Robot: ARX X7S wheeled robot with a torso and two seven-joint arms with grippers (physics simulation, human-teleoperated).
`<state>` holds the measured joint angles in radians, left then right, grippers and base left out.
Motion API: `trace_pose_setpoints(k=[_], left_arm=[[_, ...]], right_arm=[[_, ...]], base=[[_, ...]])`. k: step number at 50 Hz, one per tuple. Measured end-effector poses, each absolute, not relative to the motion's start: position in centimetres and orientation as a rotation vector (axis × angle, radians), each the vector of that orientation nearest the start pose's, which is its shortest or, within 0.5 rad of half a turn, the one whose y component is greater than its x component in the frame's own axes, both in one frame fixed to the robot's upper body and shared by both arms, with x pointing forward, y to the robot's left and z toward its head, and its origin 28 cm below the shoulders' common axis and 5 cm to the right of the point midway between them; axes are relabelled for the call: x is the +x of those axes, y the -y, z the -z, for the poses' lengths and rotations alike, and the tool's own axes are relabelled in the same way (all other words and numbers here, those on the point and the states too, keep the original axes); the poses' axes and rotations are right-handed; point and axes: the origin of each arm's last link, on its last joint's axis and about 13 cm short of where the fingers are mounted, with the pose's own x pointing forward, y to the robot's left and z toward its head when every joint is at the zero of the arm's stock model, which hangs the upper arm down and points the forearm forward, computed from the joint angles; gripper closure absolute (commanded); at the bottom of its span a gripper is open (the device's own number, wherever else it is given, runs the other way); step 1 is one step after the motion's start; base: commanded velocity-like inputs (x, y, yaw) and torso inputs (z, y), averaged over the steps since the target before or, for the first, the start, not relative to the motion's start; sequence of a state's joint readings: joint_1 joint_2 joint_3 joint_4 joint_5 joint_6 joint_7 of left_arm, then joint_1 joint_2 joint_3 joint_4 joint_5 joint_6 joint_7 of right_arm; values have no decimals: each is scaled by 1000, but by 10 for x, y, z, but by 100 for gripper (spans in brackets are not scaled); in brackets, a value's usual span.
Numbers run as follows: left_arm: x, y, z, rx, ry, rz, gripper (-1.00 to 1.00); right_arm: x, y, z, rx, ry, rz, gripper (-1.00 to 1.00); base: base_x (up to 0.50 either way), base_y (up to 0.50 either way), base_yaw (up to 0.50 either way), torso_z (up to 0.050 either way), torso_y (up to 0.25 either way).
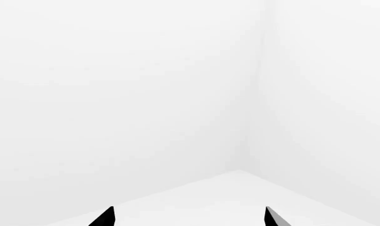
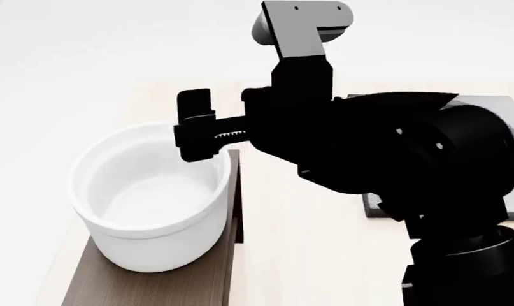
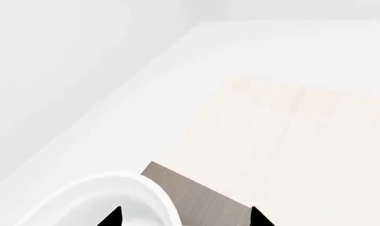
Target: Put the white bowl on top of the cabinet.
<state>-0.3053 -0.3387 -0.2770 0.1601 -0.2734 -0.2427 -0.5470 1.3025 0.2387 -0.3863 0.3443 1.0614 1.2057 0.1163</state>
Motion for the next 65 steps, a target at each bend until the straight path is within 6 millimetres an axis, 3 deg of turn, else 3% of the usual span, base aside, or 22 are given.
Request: trace_pose_setpoints(k=[17,43,65], left_arm=[[260,-333,-133,-57,302,-771,-100],[260,-332,-141,-57,306,-766,-100],[260,-330,-138,-50,304,-752,-100]], right_arm=[[353,103,-271,174,-216,-423,-100],[346,148,-222,198,-140,-143,-100],[333,176,-187,122,-129,28,-100]], base=[[0,0,0,0,0],[0,0,0,0,0],[0,0,0,0,0]])
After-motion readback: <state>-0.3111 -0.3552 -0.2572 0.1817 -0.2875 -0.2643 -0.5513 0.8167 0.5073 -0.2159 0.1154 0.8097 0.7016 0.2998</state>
